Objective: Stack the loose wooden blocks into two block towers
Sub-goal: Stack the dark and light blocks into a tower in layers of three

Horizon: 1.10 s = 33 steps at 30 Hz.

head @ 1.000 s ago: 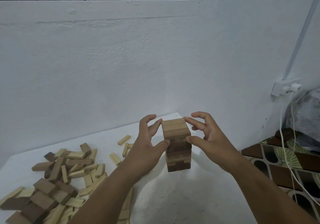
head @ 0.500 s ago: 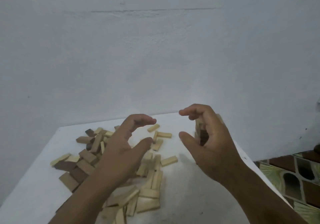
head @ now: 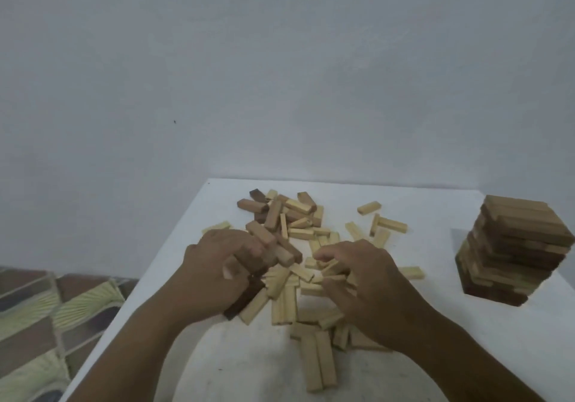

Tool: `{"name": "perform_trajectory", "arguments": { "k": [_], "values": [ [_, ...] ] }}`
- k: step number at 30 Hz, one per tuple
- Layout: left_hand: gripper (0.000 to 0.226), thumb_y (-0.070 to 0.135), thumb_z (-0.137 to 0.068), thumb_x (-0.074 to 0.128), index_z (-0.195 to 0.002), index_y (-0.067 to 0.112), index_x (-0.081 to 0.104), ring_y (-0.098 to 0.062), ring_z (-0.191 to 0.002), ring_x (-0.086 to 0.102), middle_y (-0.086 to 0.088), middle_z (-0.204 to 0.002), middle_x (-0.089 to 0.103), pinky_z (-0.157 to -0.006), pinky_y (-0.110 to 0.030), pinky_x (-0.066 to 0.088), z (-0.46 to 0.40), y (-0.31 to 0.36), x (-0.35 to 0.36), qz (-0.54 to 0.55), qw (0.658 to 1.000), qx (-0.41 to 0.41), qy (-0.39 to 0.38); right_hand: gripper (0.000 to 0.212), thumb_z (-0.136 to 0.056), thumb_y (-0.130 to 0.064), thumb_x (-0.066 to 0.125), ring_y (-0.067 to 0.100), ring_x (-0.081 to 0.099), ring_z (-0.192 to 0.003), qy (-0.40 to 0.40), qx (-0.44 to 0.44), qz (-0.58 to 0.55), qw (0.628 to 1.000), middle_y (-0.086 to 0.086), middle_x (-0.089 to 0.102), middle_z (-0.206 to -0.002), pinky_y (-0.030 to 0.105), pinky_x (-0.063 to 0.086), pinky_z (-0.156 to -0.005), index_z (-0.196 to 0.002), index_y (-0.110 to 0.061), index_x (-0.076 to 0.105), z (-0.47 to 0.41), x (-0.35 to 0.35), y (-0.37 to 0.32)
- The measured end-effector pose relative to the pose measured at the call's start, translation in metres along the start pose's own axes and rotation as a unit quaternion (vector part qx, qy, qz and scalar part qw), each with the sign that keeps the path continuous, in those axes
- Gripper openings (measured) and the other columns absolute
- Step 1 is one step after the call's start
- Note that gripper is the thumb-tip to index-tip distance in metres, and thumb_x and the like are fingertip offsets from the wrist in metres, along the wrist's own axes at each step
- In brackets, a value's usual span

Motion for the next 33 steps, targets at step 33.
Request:
{"name": "perform_trajectory", "arguments": {
  "k": [33],
  "values": [
    [0.022,0.018,-0.095,0.046,-0.095,0.027,0.066,-0.014,-0.105,0.058,0.015,-0.102,0.063,-0.085,-0.048,0.042,-0.003,0.007,0.012,0.082,0.982,0.138,0.104,0.016,-0.072,-0.027,0.071,0.002,0.059,-0.073,0.090,0.115,-0.025,0.989,-0.017,0.063,-0.077,0.019,0.050,-0.057,-0.084,-0.032,0.061,-0.014,-0.015,0.016]
  ]
}}
Point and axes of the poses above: each hand's wrist, its own z-axis away from the middle knuckle, its own x-axis out of the palm, y = z × x, the point moved 9 cm from there along -z, towards the middle knuckle
